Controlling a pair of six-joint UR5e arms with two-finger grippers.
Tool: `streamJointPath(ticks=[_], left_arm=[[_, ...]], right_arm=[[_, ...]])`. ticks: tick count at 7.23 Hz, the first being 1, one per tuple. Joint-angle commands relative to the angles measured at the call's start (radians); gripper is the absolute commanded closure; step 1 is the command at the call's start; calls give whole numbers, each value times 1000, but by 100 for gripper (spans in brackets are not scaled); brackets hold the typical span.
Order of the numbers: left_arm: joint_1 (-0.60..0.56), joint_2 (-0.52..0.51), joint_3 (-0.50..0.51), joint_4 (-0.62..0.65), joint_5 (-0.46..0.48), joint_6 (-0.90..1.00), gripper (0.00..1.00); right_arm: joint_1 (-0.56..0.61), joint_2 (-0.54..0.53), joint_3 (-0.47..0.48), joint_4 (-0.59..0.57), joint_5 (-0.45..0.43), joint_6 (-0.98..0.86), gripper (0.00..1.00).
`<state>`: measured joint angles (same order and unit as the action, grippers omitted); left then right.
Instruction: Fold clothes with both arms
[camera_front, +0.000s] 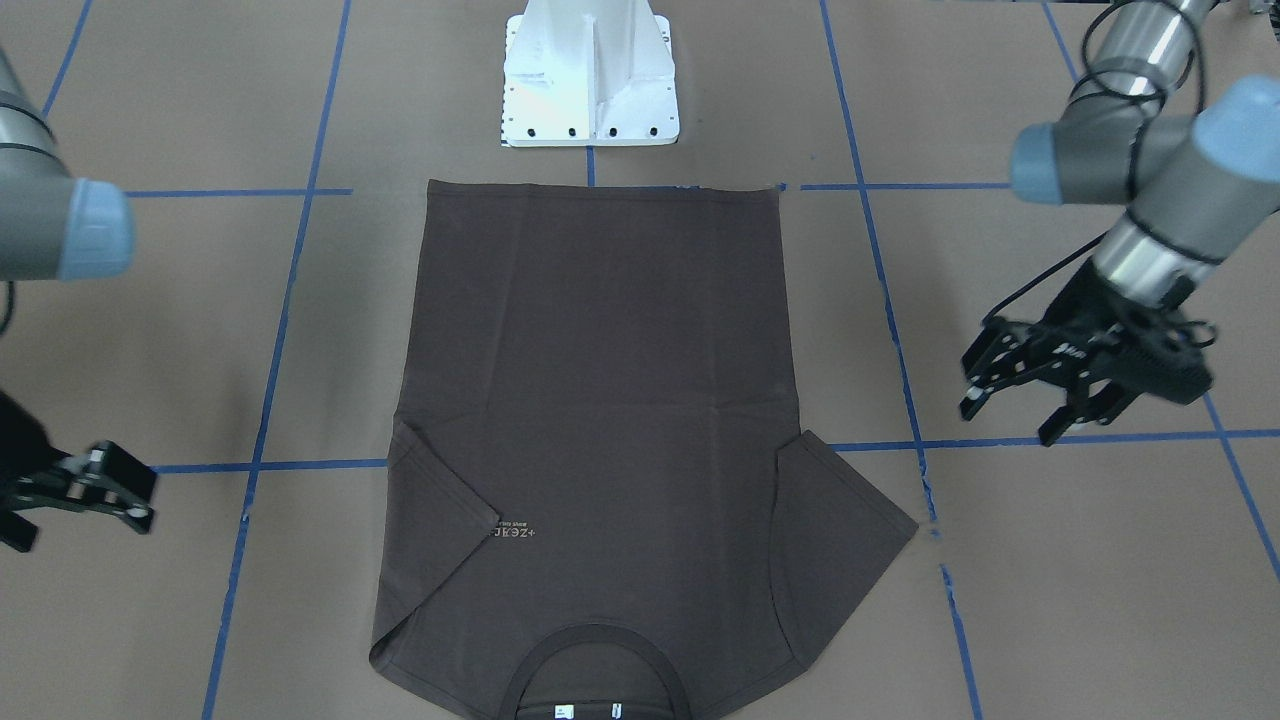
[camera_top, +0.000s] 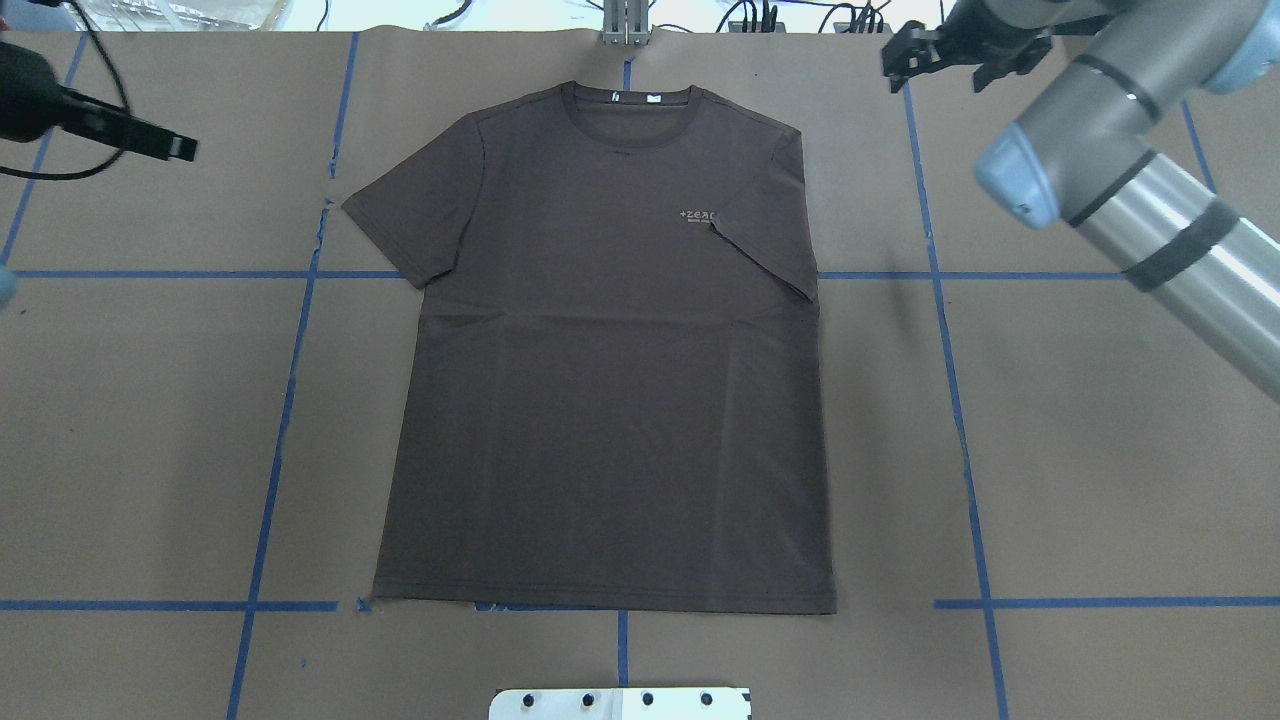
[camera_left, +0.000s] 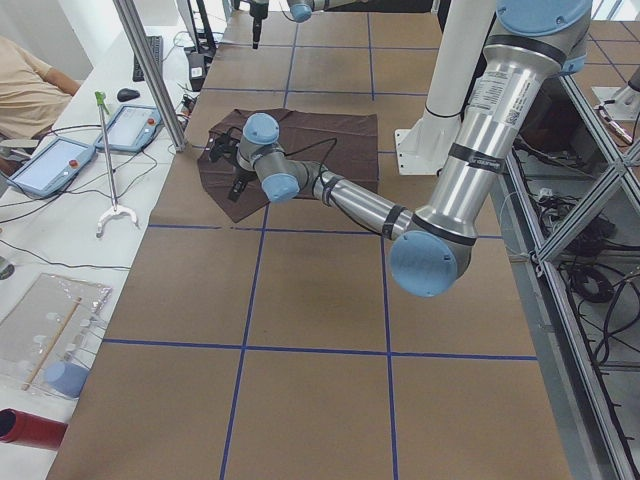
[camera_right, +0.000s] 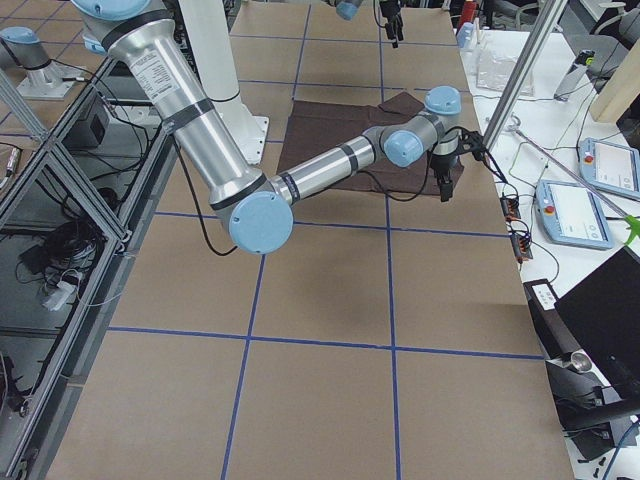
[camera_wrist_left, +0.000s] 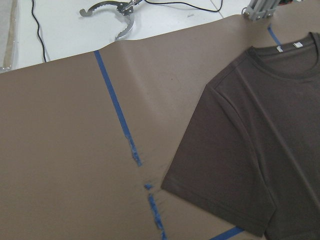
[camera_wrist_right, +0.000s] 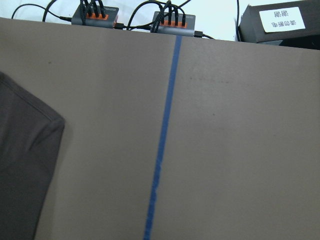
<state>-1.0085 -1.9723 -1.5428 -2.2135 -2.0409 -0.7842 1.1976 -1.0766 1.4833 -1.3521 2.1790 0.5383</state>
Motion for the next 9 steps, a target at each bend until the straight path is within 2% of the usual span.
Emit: streamJointPath(ticks=[1, 2, 3, 6, 9], left_arm=[[89, -72, 183, -134, 149, -166, 42], [105, -112, 281, -194, 172, -200, 45], [131, -131, 329, -205, 227, -211, 47], [140, -157, 397, -210, 272, -213, 49], [166, -163, 418, -210, 306, -240, 52]], right_arm=[[94, -139, 61, 2, 86, -159, 0], [102, -166, 81, 4, 87, -162, 0], [103, -172, 87, 4, 88, -163, 0], [103, -181, 100, 2, 88, -161, 0], [102, -181, 100, 4, 85, -162, 0]])
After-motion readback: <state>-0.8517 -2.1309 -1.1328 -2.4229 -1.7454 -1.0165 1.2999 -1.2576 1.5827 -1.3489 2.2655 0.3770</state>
